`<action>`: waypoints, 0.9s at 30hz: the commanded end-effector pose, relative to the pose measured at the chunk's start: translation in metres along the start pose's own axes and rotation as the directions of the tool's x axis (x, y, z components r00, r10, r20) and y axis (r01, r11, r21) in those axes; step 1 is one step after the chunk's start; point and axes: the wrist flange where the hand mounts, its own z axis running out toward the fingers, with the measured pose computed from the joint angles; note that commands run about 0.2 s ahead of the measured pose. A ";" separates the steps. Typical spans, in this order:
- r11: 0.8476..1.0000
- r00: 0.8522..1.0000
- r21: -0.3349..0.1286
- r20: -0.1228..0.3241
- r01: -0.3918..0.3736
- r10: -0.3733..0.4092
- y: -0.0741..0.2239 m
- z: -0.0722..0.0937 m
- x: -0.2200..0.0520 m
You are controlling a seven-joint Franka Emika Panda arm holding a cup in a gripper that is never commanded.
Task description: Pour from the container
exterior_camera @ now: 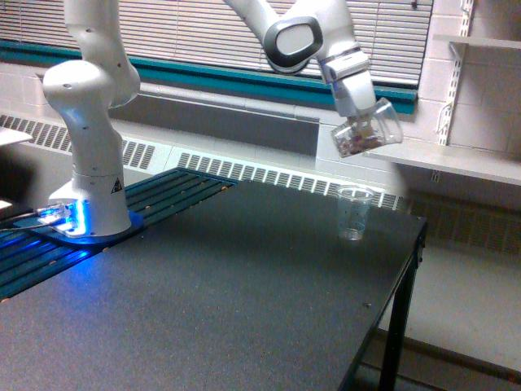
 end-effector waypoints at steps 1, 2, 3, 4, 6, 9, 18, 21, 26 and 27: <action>0.999 0.999 0.029 0.030 0.038 -0.039 -0.018 -0.006 -0.036; 0.998 0.998 0.031 0.041 0.054 -0.055 -0.020 -0.005 -0.044; 0.998 0.997 0.030 0.047 0.062 -0.063 -0.021 -0.005 -0.048; 0.997 0.996 0.025 0.056 0.072 -0.073 -0.022 -0.003 -0.054; 0.995 0.992 0.029 0.075 0.096 -0.098 -0.025 -0.002 -0.066; 0.993 0.987 0.047 0.109 0.112 -0.117 -0.033 0.000 -0.080; 0.986 0.967 0.069 0.195 0.152 -0.163 -0.039 0.011 -0.106; 0.975 0.947 0.072 0.234 0.211 -0.222 -0.092 0.025 -0.163; 0.960 0.935 0.095 0.223 0.262 -0.277 -0.128 0.023 -0.171; 0.956 0.926 0.098 0.240 0.275 -0.291 -0.131 0.028 -0.179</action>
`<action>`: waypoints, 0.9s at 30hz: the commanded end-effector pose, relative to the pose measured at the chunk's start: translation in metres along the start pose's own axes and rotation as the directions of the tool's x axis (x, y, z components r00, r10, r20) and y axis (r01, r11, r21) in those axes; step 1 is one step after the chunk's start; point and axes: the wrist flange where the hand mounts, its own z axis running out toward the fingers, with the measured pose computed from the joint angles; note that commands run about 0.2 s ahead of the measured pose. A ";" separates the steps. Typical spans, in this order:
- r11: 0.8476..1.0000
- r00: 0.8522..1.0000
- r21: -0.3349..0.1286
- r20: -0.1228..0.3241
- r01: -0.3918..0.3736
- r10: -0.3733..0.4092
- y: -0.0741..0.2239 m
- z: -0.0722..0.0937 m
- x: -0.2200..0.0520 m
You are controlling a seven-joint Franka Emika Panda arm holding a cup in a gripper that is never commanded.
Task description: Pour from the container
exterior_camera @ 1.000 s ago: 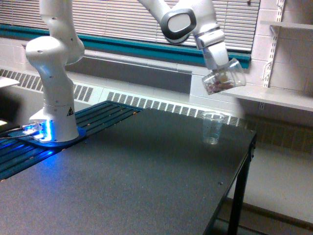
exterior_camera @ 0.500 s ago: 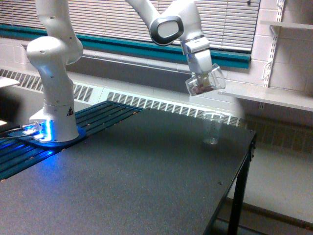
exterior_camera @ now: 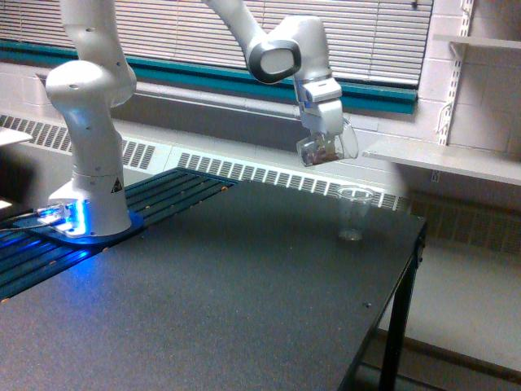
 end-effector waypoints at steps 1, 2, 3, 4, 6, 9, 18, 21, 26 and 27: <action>0.994 0.991 0.020 0.076 0.109 -0.110 -0.068 0.025 -0.045; 0.994 0.989 0.016 0.097 0.112 -0.113 -0.067 0.032 -0.047; 0.993 0.988 0.014 0.103 0.116 -0.117 -0.066 0.034 -0.047; 0.993 0.988 0.012 0.105 0.116 -0.117 -0.066 0.035 -0.046; 0.993 0.987 0.013 0.111 0.117 -0.118 -0.066 0.036 -0.045; 0.994 0.988 0.008 0.106 0.113 -0.113 -0.065 0.037 -0.042; 0.997 0.996 -0.009 0.042 0.074 -0.074 -0.055 0.037 -0.014; 0.998 0.998 -0.020 0.023 0.065 -0.065 -0.050 0.036 -0.006; 0.998 0.999 -0.034 0.014 0.050 -0.049 -0.043 0.036 0.001; 0.998 0.999 -0.037 0.019 0.048 -0.047 -0.042 0.036 0.000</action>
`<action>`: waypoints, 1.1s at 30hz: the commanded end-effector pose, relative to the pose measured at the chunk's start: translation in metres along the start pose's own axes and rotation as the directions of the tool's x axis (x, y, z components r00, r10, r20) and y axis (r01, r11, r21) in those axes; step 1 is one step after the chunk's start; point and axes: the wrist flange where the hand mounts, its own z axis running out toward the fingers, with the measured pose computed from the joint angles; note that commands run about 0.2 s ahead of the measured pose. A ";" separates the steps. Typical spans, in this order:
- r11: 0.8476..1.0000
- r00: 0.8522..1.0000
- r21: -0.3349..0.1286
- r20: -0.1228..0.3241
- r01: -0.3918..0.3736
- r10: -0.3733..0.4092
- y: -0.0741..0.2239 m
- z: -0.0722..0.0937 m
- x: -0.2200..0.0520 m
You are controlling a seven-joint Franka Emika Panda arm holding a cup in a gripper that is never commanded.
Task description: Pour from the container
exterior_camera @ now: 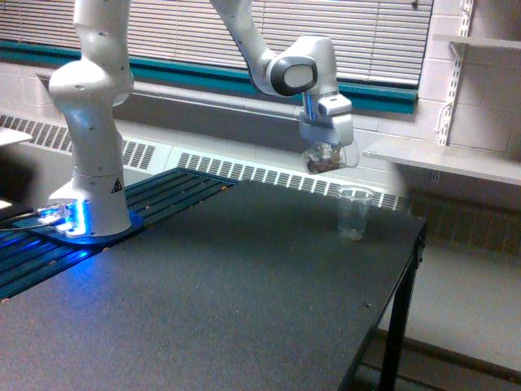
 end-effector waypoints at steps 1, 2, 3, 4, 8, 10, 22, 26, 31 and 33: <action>0.997 0.997 -0.015 -0.008 -0.073 0.073 0.015 0.000 0.010; 0.997 0.997 -0.017 -0.002 -0.073 0.073 0.015 0.000 0.009; 0.997 0.997 -0.016 0.004 -0.072 0.072 0.015 0.000 0.007; 0.997 0.997 -0.016 0.010 -0.071 0.071 0.016 0.001 0.006; 0.997 0.997 -0.022 0.031 -0.068 0.069 0.020 0.000 0.001; 0.997 0.997 -0.028 0.043 -0.065 0.066 0.023 0.000 -0.002; 0.997 0.996 -0.064 0.075 -0.051 0.056 0.044 -0.006 -0.007; 0.997 0.995 -0.069 0.091 -0.043 0.049 0.050 -0.007 -0.007; 0.997 0.993 -0.071 0.104 -0.044 0.051 0.056 -0.009 -0.004; 0.997 0.993 -0.074 0.110 -0.037 0.045 0.059 -0.008 -0.003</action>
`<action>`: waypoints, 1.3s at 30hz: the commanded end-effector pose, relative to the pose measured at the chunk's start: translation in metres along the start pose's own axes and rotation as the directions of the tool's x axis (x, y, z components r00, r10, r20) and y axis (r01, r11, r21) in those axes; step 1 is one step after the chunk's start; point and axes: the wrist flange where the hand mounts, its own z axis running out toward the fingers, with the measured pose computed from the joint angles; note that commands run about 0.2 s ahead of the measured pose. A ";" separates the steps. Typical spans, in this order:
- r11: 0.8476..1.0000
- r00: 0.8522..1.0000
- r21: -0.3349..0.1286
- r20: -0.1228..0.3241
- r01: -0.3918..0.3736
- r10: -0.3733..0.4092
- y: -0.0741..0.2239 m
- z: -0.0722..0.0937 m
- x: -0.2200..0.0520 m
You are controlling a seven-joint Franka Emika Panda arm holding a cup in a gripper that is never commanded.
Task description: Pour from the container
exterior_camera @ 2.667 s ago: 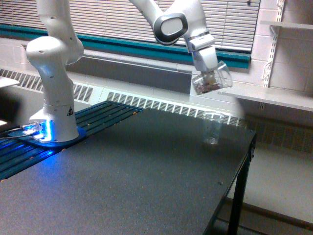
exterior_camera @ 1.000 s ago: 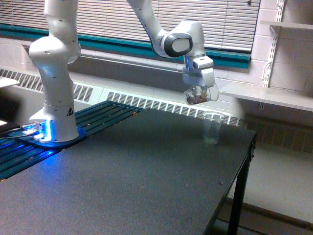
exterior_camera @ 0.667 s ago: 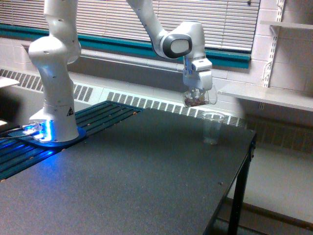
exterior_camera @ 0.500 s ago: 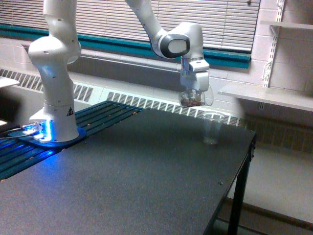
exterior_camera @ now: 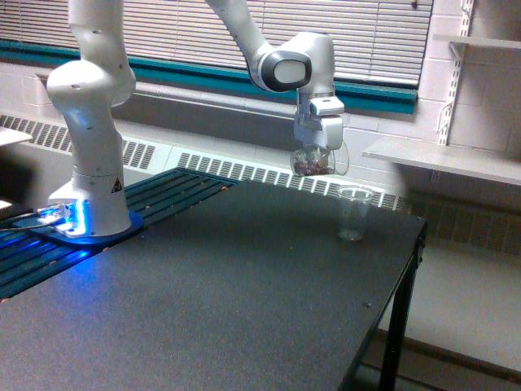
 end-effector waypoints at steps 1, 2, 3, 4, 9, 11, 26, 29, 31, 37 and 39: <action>0.999 0.999 -0.010 0.017 0.033 -0.033 0.012 -0.001 0.007; 0.999 0.999 -0.011 0.021 0.034 -0.034 0.013 -0.001 0.008; 0.999 0.999 -0.011 0.023 0.035 -0.035 0.013 -0.001 0.009; 0.999 0.999 -0.011 0.025 0.036 -0.036 0.014 0.000 0.011; 0.999 0.998 -0.014 0.042 0.051 -0.050 0.017 0.002 0.015; 0.998 0.997 -0.014 0.050 0.057 -0.056 0.017 0.004 0.018; 0.995 0.987 -0.002 0.121 0.104 -0.103 0.014 0.012 0.033; 0.994 0.985 0.002 0.133 0.114 -0.113 0.014 0.014 0.037; 0.993 0.983 0.002 0.142 0.118 -0.117 0.014 0.015 0.040; 0.991 0.978 0.006 0.163 0.132 -0.131 0.013 0.017 0.049; 0.990 0.976 0.007 0.170 0.138 -0.137 0.012 0.018 0.052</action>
